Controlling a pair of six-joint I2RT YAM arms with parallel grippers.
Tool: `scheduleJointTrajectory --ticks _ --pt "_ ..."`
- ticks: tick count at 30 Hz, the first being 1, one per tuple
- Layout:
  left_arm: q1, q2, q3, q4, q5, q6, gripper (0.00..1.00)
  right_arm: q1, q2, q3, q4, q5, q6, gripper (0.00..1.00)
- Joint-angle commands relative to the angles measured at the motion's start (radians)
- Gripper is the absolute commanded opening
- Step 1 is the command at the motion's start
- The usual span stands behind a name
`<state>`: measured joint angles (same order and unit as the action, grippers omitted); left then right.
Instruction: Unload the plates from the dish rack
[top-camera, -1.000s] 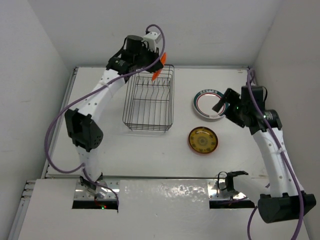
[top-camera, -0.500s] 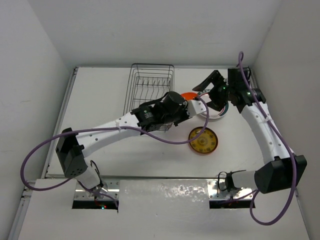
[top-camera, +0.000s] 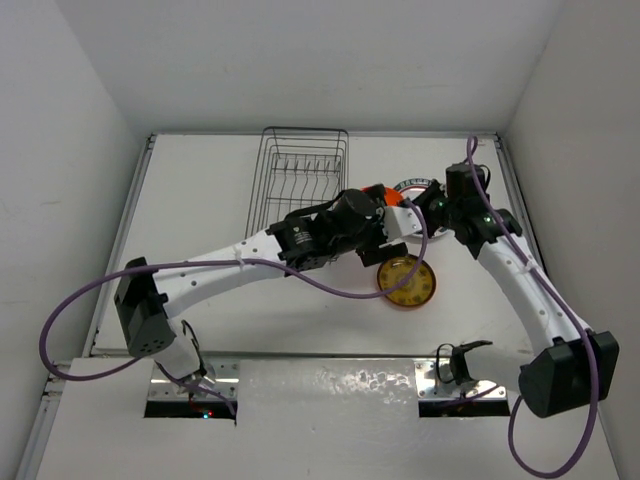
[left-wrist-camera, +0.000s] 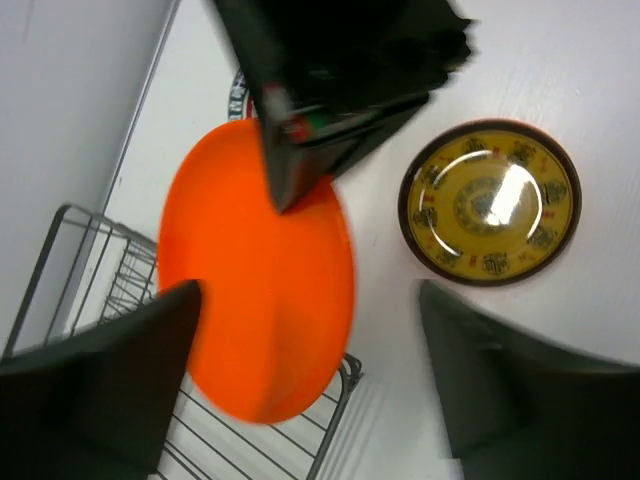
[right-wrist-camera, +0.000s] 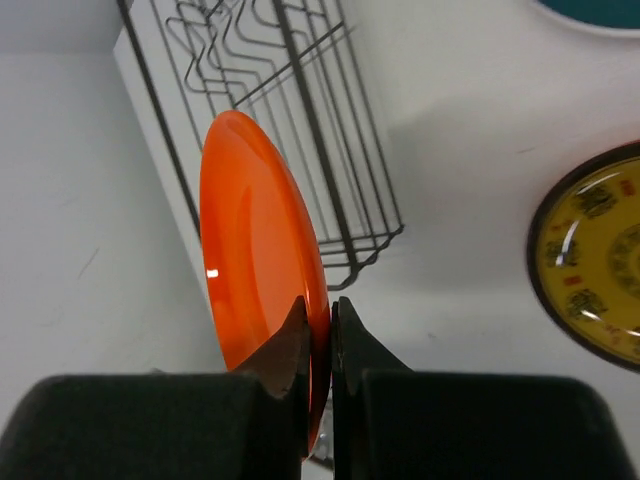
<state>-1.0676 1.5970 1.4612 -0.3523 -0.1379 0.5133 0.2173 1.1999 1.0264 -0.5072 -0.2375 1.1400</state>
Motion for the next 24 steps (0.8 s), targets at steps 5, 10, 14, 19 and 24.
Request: scheduleJointTrajectory --ticks 5,10,14,19,24 --pt "0.014 -0.144 -0.056 0.090 -0.179 -0.200 1.00 -0.090 -0.221 -0.198 0.058 0.195 -0.092 0.00" --pt "0.107 -0.310 -0.188 0.003 -0.368 -0.491 1.00 -0.187 -0.370 -0.379 0.012 0.194 -0.223 0.00" --pt "0.247 -0.313 -0.153 -0.184 -0.358 -0.674 1.00 -0.190 -0.418 -0.462 0.019 0.230 -0.281 0.00" --pt "0.288 -0.310 -0.099 -0.307 -0.427 -0.696 1.00 -0.190 -0.405 -0.542 0.044 0.228 -0.315 0.12" --pt "0.340 -0.299 -0.030 -0.399 -0.396 -0.728 1.00 -0.188 -0.358 -0.575 0.061 0.173 -0.379 0.53"
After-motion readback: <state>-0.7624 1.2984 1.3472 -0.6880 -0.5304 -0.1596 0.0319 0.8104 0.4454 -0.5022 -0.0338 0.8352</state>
